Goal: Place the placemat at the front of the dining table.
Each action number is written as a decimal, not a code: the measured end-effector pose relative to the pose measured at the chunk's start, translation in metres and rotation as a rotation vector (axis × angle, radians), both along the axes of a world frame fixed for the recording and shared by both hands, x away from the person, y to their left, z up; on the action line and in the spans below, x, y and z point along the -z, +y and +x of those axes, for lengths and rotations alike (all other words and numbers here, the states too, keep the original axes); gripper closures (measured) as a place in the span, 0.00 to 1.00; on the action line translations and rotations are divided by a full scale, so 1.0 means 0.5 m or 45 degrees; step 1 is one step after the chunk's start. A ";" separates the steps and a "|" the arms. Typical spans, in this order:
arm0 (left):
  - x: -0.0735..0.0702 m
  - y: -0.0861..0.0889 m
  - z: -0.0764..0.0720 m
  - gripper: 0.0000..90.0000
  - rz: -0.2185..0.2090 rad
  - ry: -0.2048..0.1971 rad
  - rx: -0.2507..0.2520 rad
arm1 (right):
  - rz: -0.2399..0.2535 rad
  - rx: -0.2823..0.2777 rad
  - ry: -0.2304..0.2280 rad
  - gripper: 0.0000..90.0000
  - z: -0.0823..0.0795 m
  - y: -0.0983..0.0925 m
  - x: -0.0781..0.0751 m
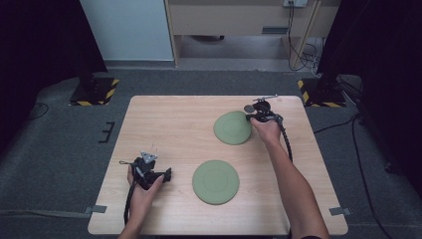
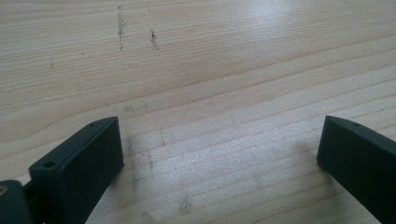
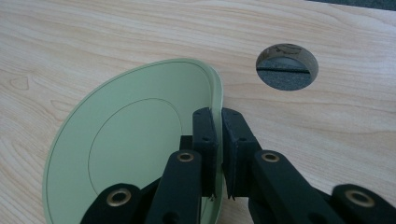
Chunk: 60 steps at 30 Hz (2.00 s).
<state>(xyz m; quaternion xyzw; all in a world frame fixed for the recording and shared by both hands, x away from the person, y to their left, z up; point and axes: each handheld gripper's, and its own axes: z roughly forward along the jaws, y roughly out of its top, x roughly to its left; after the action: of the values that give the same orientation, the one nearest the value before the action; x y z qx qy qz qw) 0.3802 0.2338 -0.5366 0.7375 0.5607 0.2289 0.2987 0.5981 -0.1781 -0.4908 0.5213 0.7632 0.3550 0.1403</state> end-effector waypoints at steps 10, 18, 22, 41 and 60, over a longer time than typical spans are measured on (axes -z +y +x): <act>0.000 0.000 0.000 0.00 0.000 -0.001 0.000 | -0.008 0.019 0.017 0.94 0.000 -0.006 0.003; 0.000 0.000 0.000 0.00 0.000 -0.001 0.000 | -0.010 0.036 0.028 0.92 0.000 -0.008 0.010; 0.000 0.000 0.000 0.00 0.000 -0.001 0.000 | -0.011 0.042 0.032 0.92 0.000 -0.009 0.013; 0.000 0.000 0.000 0.00 0.000 -0.002 0.000 | -0.025 0.063 0.060 0.91 -0.007 -0.017 0.026; 0.000 -0.002 0.000 0.00 0.003 -0.004 0.003 | 0.009 0.155 0.042 0.48 -0.022 -0.041 0.043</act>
<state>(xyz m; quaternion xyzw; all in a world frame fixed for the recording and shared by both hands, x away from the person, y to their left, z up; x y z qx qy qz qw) 0.3804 0.2329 -0.5367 0.7382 0.5592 0.2304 0.2989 0.5870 -0.1987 -0.5124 0.5731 0.7310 0.3398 0.1473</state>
